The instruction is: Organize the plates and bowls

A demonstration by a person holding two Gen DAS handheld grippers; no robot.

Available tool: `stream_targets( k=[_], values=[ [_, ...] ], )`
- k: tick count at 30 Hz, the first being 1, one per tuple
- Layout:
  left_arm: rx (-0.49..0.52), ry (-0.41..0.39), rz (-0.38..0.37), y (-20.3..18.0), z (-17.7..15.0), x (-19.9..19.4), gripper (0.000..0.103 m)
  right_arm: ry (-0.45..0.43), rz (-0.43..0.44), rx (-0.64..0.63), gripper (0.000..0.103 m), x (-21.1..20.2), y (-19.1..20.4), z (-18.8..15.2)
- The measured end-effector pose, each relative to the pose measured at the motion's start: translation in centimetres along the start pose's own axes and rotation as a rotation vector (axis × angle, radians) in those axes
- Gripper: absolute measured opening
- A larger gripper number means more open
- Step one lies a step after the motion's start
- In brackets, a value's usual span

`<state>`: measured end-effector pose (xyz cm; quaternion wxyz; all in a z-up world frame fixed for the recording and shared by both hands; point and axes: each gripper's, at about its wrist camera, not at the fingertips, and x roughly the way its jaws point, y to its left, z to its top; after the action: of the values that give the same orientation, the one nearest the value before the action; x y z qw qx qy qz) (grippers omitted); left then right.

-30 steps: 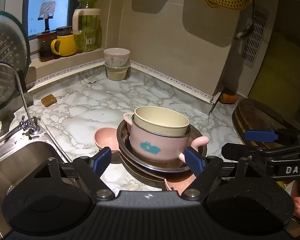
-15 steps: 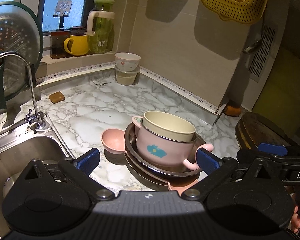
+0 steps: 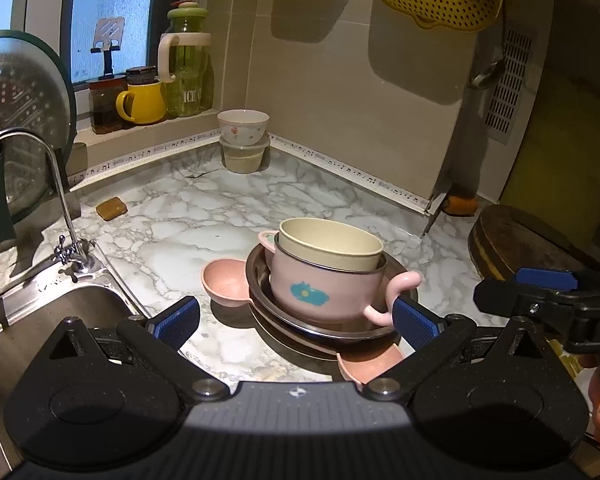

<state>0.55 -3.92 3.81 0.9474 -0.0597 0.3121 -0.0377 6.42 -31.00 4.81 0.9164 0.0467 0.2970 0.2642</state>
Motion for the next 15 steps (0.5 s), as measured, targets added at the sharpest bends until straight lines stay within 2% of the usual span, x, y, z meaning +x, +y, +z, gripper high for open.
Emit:
stream_targets(
  k=[7, 15],
  values=[
    [-0.019, 0.047, 0.005, 0.04, -0.38, 0.23, 0.103, 0.017, 0.001, -0.017, 0.103, -0.15, 0.83, -0.37],
    [-0.021, 0.058, 0.013, 0.09, -0.63, 0.34, 0.103, 0.024, -0.004, -0.029, 0.103, -0.05, 1.08, -0.61]
  ],
)
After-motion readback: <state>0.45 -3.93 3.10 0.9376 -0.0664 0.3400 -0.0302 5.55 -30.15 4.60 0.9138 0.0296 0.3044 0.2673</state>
